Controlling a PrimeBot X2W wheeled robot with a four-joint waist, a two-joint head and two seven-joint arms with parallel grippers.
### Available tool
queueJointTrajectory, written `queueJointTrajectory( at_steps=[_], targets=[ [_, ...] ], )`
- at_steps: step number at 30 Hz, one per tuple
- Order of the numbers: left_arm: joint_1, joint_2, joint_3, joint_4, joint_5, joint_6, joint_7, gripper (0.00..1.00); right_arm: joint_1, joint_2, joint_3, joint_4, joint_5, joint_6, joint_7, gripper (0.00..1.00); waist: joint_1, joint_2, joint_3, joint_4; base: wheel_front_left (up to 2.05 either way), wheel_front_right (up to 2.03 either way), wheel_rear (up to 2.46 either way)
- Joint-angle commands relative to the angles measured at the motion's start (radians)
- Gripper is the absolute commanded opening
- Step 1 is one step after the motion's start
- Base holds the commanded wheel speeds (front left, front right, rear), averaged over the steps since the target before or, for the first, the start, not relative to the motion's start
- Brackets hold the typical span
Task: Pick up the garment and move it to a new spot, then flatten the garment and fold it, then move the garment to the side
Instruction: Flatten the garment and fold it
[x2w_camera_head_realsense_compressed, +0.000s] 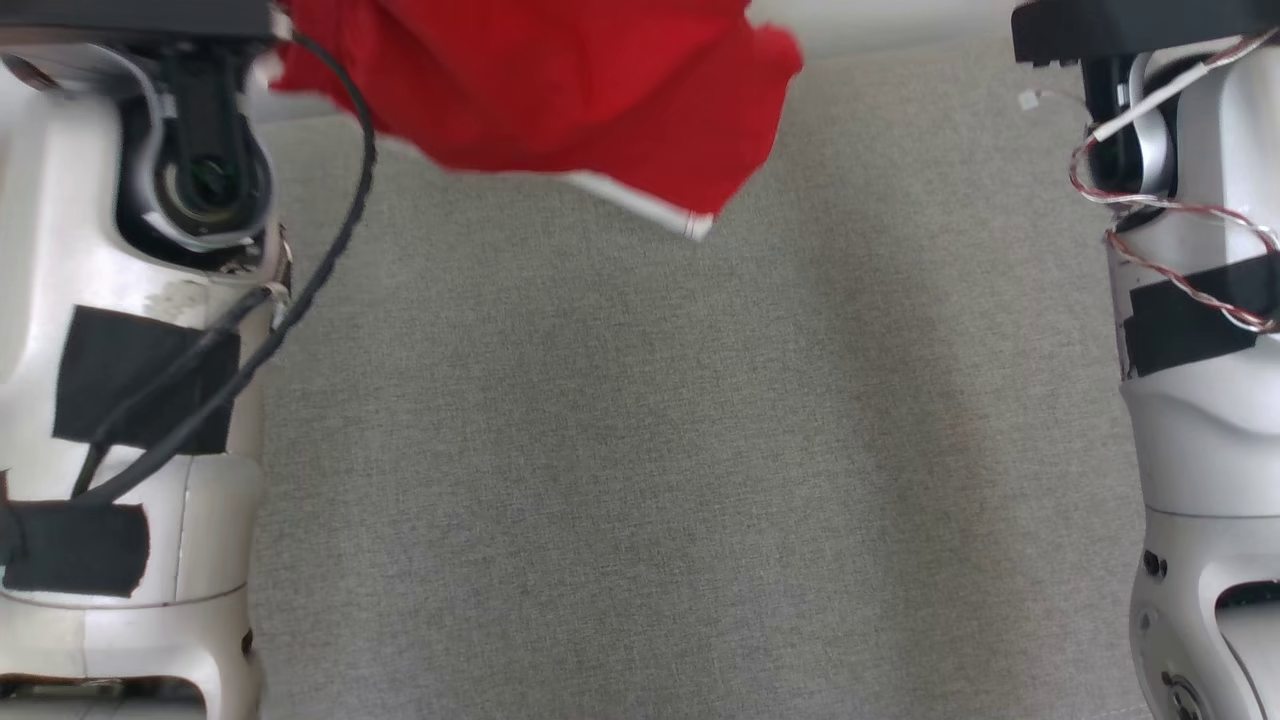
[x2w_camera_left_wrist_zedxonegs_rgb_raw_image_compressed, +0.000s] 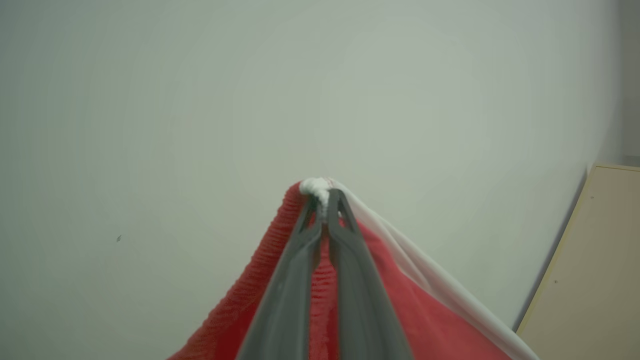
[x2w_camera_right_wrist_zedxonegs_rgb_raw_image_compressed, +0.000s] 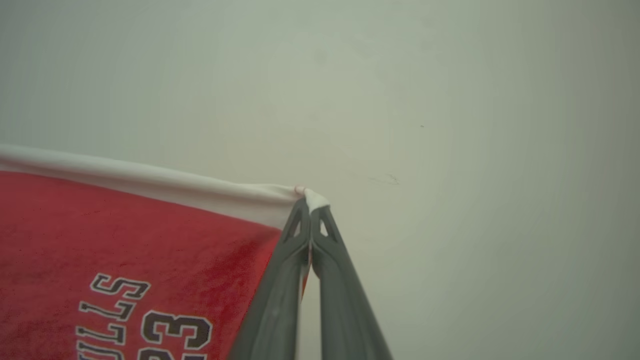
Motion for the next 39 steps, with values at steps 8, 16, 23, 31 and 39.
queueJointTrajectory(
  at_steps=[8, 16, 23, 31, 39],
  targets=[
    [0.142, -0.057, 0.029, -0.084, 0.073, -0.015, -0.006, 0.00, 0.060, 0.010, 0.042, 0.021, -0.119, -0.002, -0.022, 0.00, -0.0002, -0.0002, 0.092, -0.011, 0.00, 0.00, 0.00],
    [0.402, -0.047, -0.146, -0.130, -0.026, -0.015, -0.006, 0.00, 0.245, -0.107, 0.212, 0.034, 0.072, -0.002, 0.009, 0.00, -0.0002, -0.0002, 0.045, 0.019, 0.00, 0.00, 0.00],
    [0.684, 0.060, -0.278, -0.272, -0.206, -0.015, 0.084, 0.00, 0.526, -0.292, 0.251, -0.240, 0.371, -0.002, 0.264, 0.00, -0.0002, -0.0002, -0.047, 0.034, 0.00, 0.00, 0.00],
    [0.915, 0.168, -0.329, -0.405, -0.309, -0.013, 0.206, 0.00, 0.898, -0.356, 0.041, -0.473, 0.580, -0.002, 0.558, 0.00, -0.0002, -0.0002, -0.096, 0.066, 0.00, 0.00, 0.00],
    [1.063, 0.260, -0.370, -0.437, -0.361, 0.043, 0.327, 0.00, 1.209, -0.292, -0.082, -0.581, 0.650, -0.002, 0.874, 0.00, -0.0002, -0.0002, -0.120, 0.084, 0.00, 0.00, 0.00]
  ],
)
